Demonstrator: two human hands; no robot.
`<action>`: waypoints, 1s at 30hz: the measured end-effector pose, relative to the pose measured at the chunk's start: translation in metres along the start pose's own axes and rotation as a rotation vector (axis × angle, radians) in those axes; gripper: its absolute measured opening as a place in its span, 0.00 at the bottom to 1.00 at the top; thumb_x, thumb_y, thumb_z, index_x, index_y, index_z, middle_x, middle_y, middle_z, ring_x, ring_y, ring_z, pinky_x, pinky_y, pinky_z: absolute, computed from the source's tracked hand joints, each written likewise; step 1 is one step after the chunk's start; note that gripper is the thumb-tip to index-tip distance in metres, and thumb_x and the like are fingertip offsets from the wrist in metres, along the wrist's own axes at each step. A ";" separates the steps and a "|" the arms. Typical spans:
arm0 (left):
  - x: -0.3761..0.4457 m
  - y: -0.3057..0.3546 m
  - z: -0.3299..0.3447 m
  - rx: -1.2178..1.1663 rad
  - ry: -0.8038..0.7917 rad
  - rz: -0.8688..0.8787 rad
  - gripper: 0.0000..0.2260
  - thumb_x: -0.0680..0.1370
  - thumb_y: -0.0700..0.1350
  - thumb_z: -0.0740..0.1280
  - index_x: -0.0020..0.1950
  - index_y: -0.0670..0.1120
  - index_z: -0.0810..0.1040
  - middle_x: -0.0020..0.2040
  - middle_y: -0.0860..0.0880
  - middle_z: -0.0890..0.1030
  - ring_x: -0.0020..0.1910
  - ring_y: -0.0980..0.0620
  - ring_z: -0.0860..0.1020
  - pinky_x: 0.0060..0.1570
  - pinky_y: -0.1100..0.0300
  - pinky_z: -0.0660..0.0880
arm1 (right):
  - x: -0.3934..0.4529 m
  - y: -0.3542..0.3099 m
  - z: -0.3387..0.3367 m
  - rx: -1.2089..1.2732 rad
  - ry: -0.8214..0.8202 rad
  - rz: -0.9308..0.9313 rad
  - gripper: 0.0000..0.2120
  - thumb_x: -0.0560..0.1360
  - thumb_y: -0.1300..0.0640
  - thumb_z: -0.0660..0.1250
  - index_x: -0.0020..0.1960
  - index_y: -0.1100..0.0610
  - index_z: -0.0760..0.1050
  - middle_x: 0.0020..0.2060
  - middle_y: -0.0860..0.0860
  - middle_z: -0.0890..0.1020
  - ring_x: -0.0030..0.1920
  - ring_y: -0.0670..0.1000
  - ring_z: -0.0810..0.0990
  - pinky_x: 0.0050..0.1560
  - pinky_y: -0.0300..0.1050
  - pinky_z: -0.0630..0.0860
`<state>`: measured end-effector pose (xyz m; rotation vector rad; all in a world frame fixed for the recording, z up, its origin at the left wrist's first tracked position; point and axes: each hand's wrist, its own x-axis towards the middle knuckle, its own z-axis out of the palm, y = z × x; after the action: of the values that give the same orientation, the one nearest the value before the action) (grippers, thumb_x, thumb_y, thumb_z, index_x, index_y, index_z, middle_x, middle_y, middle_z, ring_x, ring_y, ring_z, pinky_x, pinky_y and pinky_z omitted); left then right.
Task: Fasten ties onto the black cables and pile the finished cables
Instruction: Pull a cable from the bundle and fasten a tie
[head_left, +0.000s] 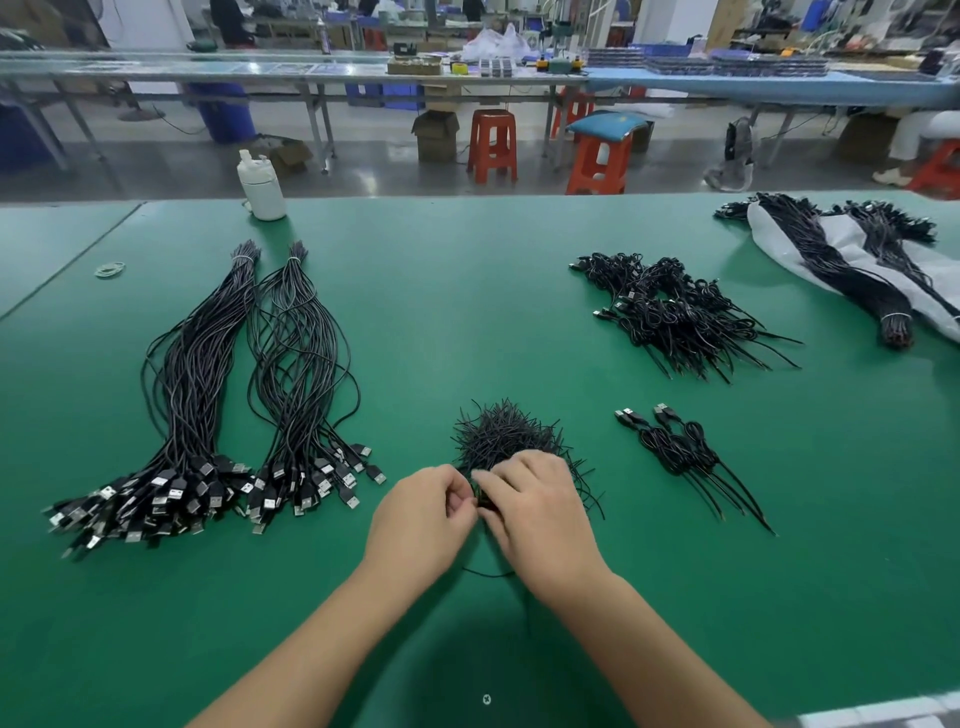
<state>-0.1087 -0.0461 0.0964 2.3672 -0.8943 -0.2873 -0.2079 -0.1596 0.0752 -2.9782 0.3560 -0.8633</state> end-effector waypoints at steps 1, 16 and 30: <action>0.001 -0.001 -0.002 -0.029 0.000 -0.016 0.07 0.74 0.46 0.69 0.37 0.53 0.75 0.33 0.56 0.78 0.34 0.60 0.74 0.39 0.61 0.73 | 0.000 0.001 0.000 -0.016 0.033 0.030 0.24 0.67 0.50 0.78 0.61 0.55 0.80 0.53 0.52 0.81 0.58 0.57 0.78 0.61 0.55 0.74; 0.000 0.012 -0.025 -0.970 -0.178 -0.362 0.04 0.76 0.37 0.71 0.42 0.42 0.82 0.32 0.48 0.80 0.31 0.56 0.78 0.31 0.62 0.74 | 0.015 0.000 -0.020 0.992 -0.128 0.501 0.08 0.76 0.60 0.71 0.50 0.48 0.82 0.43 0.39 0.86 0.43 0.37 0.82 0.47 0.29 0.74; -0.005 -0.004 -0.037 -0.349 -0.009 0.329 0.07 0.75 0.39 0.73 0.42 0.51 0.80 0.38 0.53 0.81 0.39 0.55 0.77 0.44 0.64 0.73 | 0.019 0.005 -0.025 1.512 -0.307 0.607 0.06 0.80 0.62 0.67 0.54 0.53 0.74 0.35 0.60 0.84 0.32 0.56 0.81 0.38 0.48 0.79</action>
<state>-0.0956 -0.0239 0.1240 1.8692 -1.1192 -0.2932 -0.2068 -0.1676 0.1060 -1.4150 0.3229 -0.2864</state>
